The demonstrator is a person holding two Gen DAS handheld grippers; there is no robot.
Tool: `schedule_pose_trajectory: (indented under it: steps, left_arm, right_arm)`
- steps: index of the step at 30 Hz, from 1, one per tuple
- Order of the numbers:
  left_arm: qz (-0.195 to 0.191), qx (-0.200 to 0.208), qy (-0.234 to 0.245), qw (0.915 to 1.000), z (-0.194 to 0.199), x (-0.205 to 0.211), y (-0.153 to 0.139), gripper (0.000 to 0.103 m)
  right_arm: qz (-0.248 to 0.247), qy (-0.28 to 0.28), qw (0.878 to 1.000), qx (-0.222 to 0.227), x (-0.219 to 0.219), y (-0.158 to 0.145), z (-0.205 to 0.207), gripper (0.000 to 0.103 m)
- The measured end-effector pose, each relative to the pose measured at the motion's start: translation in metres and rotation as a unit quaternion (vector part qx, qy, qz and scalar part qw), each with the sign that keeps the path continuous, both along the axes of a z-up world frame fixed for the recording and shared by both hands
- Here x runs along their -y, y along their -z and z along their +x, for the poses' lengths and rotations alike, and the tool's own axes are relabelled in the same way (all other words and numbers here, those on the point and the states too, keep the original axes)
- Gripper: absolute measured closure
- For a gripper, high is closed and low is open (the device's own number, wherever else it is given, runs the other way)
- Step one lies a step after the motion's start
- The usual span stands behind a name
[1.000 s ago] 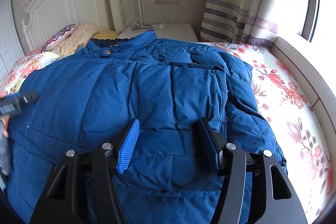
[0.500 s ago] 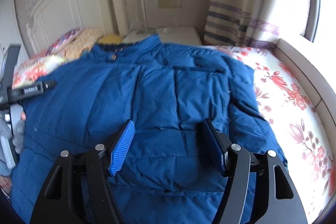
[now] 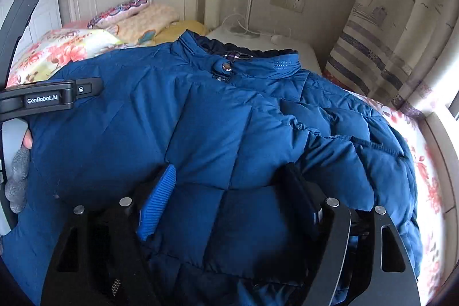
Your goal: Fold large clothes
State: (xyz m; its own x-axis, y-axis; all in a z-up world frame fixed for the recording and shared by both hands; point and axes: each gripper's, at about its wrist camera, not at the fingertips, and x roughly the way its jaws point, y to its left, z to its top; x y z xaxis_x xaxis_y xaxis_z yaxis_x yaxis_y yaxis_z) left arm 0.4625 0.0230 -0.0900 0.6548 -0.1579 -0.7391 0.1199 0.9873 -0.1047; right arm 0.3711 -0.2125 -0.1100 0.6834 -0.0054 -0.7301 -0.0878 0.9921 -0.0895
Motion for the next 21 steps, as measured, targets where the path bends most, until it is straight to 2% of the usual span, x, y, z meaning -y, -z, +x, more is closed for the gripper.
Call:
schedule_pose_trajectory:
  steps: [3, 5, 7, 9, 10, 11, 13, 16, 21]
  left_arm:
    - [0.002, -0.001, 0.000, 1.0000, 0.001, 0.000, 0.000, 0.002]
    - [0.004, -0.002, 0.000, 1.0000, 0.001, 0.000, 0.000, 0.002]
    - [0.004, -0.002, 0.000, 1.0000, 0.002, -0.001, 0.000, 0.002]
    - [0.005, -0.003, 0.000, 1.0000, 0.001, 0.000, 0.000, 0.002]
    - [0.005, -0.003, 0.001, 1.0000, 0.001, 0.000, 0.000, 0.002]
    - [0.004, -0.002, 0.001, 1.0000, 0.001, 0.000, 0.000, 0.002]
    - [0.007, -0.002, 0.002, 1.0000, 0.001, 0.001, 0.000, 0.002]
    - [0.005, -0.002, 0.002, 1.0000, 0.002, 0.001, 0.000, 0.002]
    - [0.002, -0.004, 0.002, 1.0000, 0.003, 0.000, 0.000, 0.002]
  right_arm:
    - [-0.005, -0.007, 1.000, 0.001, 0.008, -0.014, -0.002, 0.030]
    - [-0.007, 0.016, 0.999, 0.027, 0.024, -0.027, -0.004, 0.030]
    - [0.017, 0.055, 0.997, 0.042, 0.051, -0.037, 0.002, 0.030]
    - [0.021, 0.086, 0.996, 0.032, 0.074, -0.031, 0.015, 0.030]
    - [0.022, 0.097, 0.995, 0.008, 0.087, -0.018, 0.025, 0.029]
    - [0.044, 0.085, 0.995, 0.000, 0.095, -0.006, 0.029, 0.028]
    - [0.062, 0.081, 0.995, 0.010, 0.099, -0.002, 0.028, 0.028]
    - [0.050, 0.081, 0.995, 0.019, 0.093, -0.001, 0.024, 0.028]
    - [0.085, 0.072, 0.994, 0.018, 0.102, -0.002, 0.026, 0.025]
